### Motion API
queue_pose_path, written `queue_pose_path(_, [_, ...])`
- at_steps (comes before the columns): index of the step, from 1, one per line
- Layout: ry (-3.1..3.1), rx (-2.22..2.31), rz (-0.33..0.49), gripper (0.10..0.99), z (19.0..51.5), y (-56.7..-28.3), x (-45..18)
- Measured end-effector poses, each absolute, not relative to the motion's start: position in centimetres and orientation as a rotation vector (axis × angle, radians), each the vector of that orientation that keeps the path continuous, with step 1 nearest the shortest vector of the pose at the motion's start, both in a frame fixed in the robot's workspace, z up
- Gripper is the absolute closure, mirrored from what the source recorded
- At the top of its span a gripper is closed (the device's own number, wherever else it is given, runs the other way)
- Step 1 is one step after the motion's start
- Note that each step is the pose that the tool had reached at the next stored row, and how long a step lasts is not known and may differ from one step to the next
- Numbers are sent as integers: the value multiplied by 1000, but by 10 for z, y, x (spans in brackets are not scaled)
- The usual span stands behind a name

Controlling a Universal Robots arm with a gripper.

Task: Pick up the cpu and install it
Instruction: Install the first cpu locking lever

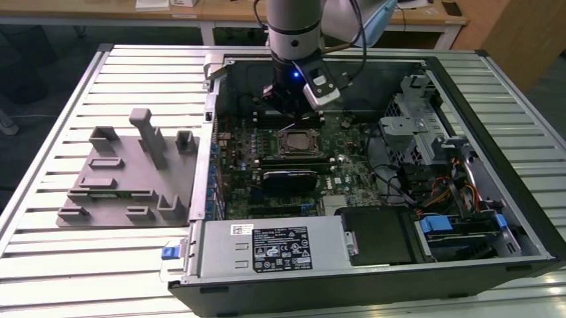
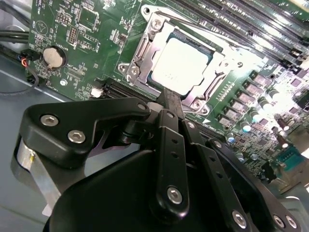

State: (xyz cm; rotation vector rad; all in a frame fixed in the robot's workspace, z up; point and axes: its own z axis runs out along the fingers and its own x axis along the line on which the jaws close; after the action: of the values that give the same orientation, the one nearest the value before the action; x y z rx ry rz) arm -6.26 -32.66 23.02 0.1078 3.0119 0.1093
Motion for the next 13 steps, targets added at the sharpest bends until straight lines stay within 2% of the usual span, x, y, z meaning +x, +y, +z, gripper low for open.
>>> queue_pose_path(13, [3012,108,109,980,226,-317,-62])
